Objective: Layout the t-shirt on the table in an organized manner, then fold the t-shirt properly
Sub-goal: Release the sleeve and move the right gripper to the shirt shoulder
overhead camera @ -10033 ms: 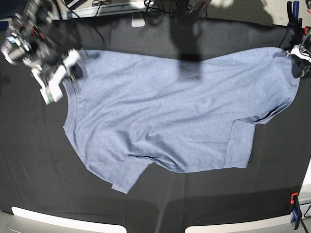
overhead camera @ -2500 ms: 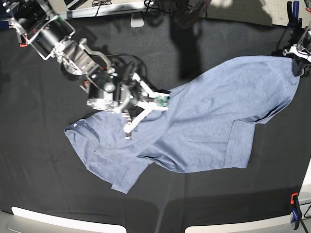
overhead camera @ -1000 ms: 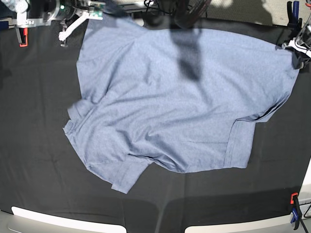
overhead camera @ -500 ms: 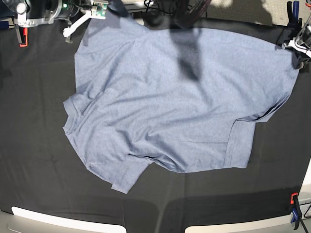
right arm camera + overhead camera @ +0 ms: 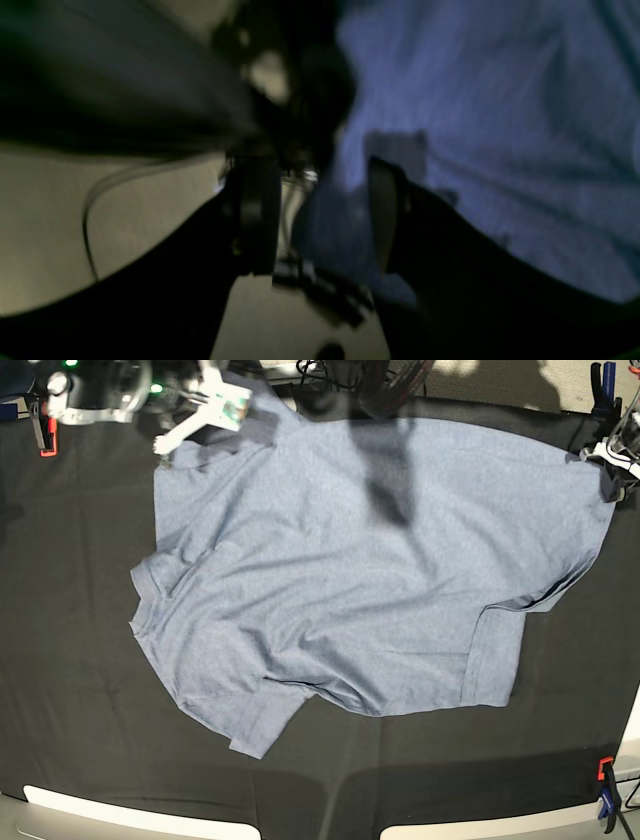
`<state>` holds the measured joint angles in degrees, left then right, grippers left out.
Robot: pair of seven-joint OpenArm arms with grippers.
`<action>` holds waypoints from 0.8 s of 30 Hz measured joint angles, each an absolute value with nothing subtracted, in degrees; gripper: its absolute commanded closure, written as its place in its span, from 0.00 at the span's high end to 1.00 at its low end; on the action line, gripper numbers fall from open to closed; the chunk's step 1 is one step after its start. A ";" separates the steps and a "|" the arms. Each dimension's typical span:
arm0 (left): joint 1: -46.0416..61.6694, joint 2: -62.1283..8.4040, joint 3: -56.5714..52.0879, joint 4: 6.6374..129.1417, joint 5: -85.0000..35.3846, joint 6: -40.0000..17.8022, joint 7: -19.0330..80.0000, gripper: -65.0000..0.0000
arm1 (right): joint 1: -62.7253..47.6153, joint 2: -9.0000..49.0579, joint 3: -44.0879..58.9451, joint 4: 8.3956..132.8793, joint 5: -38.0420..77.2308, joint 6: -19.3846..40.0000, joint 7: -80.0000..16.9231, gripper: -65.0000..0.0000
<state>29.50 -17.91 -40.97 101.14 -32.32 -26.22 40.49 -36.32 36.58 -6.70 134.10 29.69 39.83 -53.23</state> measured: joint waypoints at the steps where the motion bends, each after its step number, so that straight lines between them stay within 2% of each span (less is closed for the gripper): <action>1: 29.39 -17.91 -40.97 101.14 -32.32 -26.22 40.49 0.00 | -36.27 34.33 -4.80 134.10 28.51 39.72 -52.86 0.42; 4: 29.36 -17.87 -40.95 101.14 -32.34 -26.20 40.47 0.00 | -36.32 28.40 2.70 134.10 27.90 32.05 -52.14 0.42; 7: 29.34 -17.93 -40.97 101.14 -32.32 -26.20 40.49 0.00 | -36.16 23.81 11.27 134.10 28.64 28.42 -51.31 0.42; 11: 29.34 -17.93 -40.97 101.14 -32.84 -26.20 40.49 0.00 | -36.16 19.86 21.06 132.81 32.14 28.60 -50.70 0.42; 16: 29.34 -17.98 -40.97 101.14 -34.74 -26.22 40.42 0.00 | -34.70 18.06 28.88 123.55 35.88 28.62 -52.01 0.42; 24: 29.34 -17.96 -40.97 101.14 -34.70 -26.22 40.49 0.00 | -24.08 18.02 30.68 106.94 39.18 28.77 -56.66 0.42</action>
